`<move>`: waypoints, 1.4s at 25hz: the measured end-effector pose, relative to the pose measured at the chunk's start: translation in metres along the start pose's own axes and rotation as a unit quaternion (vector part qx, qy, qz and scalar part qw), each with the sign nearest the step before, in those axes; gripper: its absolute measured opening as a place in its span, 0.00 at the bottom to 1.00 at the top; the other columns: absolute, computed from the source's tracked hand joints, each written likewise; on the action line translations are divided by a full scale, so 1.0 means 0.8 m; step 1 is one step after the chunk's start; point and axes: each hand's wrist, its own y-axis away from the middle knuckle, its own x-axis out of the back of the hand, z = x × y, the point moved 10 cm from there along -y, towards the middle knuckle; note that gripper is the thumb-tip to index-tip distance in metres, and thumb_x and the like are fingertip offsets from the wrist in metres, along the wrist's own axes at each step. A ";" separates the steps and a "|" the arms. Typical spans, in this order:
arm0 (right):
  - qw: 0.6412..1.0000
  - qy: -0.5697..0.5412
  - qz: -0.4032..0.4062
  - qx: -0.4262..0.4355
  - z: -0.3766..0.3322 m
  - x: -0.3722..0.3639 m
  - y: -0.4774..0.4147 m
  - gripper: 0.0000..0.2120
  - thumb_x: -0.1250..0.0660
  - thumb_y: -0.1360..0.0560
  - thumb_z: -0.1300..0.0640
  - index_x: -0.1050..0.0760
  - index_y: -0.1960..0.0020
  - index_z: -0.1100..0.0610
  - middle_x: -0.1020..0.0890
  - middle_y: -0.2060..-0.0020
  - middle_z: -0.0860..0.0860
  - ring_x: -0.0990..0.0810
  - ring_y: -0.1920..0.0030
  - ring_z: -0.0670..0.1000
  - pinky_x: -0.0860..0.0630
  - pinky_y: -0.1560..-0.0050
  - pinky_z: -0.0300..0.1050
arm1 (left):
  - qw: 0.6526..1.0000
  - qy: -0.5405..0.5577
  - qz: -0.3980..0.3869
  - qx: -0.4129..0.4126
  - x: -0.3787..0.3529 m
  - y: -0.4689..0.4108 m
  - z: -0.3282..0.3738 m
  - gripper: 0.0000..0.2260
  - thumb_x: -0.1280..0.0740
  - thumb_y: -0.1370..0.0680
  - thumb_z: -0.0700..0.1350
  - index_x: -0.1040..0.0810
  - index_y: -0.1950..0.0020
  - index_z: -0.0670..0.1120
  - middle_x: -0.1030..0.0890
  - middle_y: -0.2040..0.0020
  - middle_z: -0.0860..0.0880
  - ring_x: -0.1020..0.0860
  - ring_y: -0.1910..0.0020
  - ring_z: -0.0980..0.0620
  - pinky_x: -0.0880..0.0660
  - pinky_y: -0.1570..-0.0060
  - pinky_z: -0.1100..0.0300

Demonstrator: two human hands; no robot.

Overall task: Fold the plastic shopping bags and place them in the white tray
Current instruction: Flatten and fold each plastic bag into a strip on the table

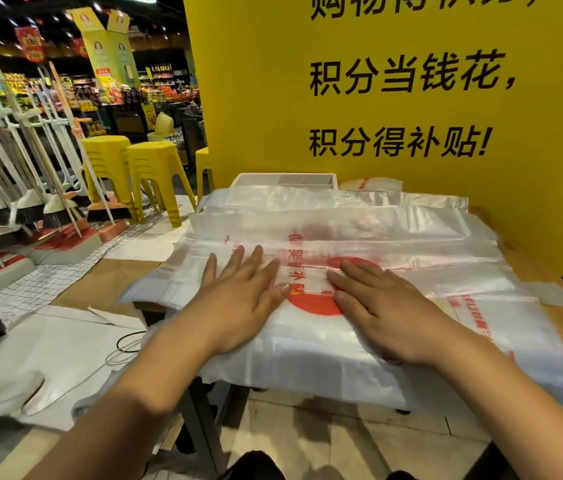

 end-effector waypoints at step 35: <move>0.977 0.157 0.112 -0.087 0.069 0.102 -0.012 0.18 0.51 0.17 0.40 0.31 0.34 0.43 0.19 0.44 0.47 0.22 0.40 0.52 0.44 0.26 0.57 | 0.991 -0.054 0.109 -0.057 0.076 -0.066 0.024 0.16 0.48 0.15 0.56 0.28 0.31 0.55 0.21 0.39 0.50 0.24 0.40 0.46 0.30 0.42 0.51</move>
